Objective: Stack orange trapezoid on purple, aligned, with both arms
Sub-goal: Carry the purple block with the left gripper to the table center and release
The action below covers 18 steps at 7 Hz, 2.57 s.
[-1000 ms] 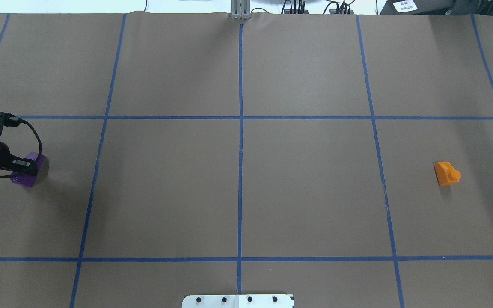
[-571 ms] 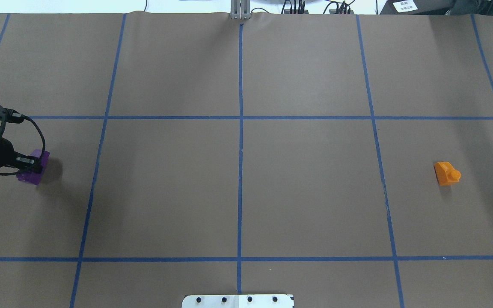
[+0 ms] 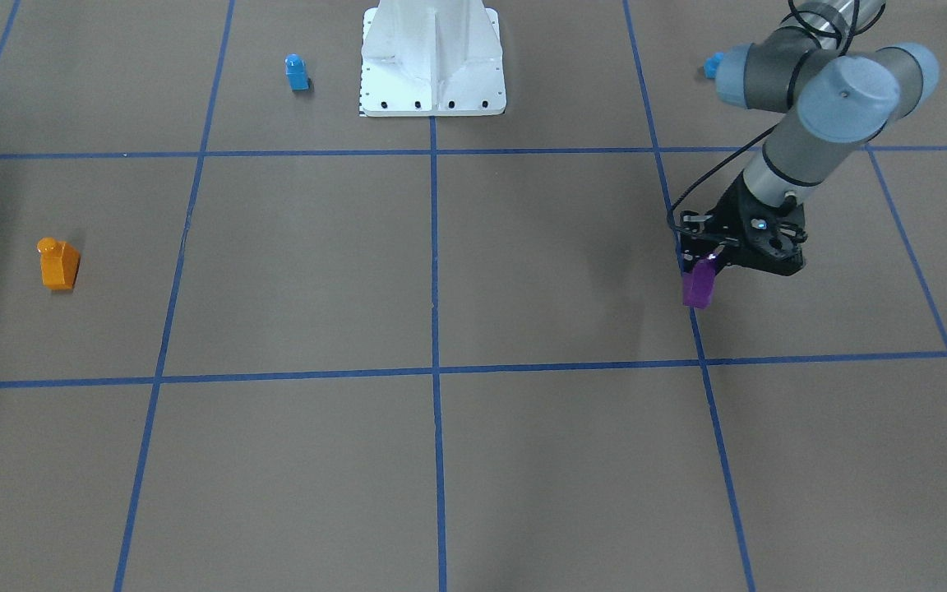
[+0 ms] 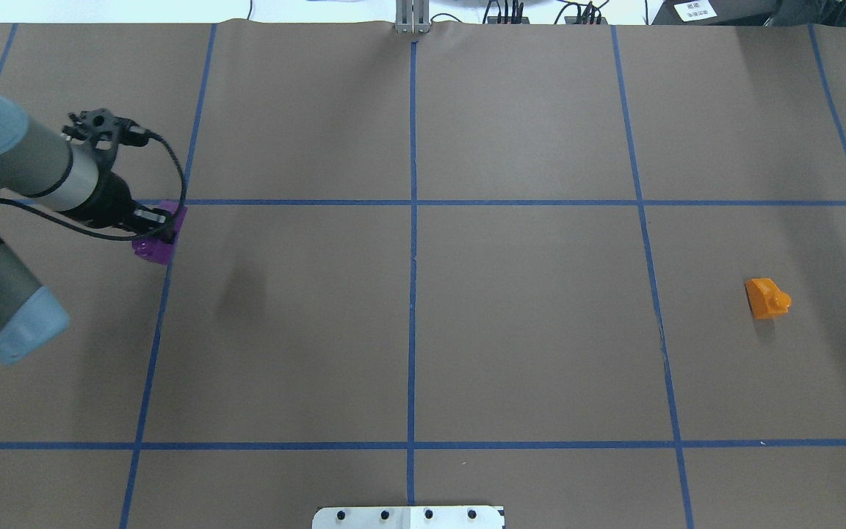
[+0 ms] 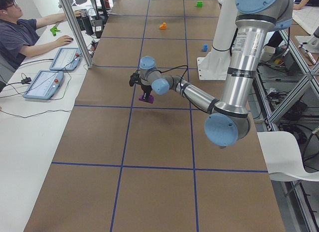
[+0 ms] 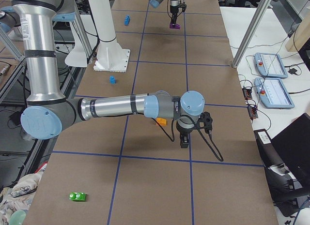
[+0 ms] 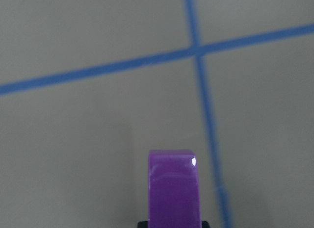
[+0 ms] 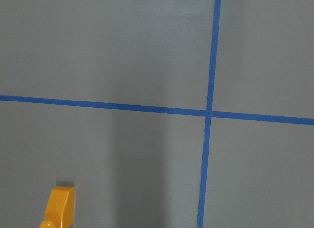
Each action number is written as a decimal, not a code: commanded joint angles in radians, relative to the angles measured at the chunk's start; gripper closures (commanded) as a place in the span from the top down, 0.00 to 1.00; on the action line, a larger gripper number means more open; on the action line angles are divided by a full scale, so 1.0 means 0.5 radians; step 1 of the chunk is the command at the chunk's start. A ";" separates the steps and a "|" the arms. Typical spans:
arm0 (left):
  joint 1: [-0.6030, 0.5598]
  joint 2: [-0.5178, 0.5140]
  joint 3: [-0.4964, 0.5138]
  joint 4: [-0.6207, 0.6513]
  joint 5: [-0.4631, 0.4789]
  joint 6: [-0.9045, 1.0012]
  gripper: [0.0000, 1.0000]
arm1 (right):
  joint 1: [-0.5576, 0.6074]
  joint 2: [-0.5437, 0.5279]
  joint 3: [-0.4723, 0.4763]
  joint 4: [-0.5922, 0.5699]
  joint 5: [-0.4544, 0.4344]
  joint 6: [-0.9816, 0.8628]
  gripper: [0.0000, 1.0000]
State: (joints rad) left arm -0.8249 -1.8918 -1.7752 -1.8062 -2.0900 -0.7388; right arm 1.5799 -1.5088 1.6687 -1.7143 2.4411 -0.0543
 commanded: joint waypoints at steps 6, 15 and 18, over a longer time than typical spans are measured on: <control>0.484 -1.306 1.022 0.186 0.418 -0.170 0.00 | -0.021 -0.001 -0.015 -0.001 -0.001 0.004 1.00; 0.503 -1.373 1.179 0.063 0.425 -0.182 1.00 | -0.079 0.044 -0.006 0.002 -0.013 0.001 1.00; 0.197 -1.410 0.993 0.404 0.217 -0.152 1.00 | -0.431 0.014 0.248 0.355 -0.227 0.764 1.00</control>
State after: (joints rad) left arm -0.6660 -2.5954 -1.2239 -1.7013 -1.9352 -0.8256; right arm 1.4548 -1.4856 1.7450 -1.6510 2.3919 0.1263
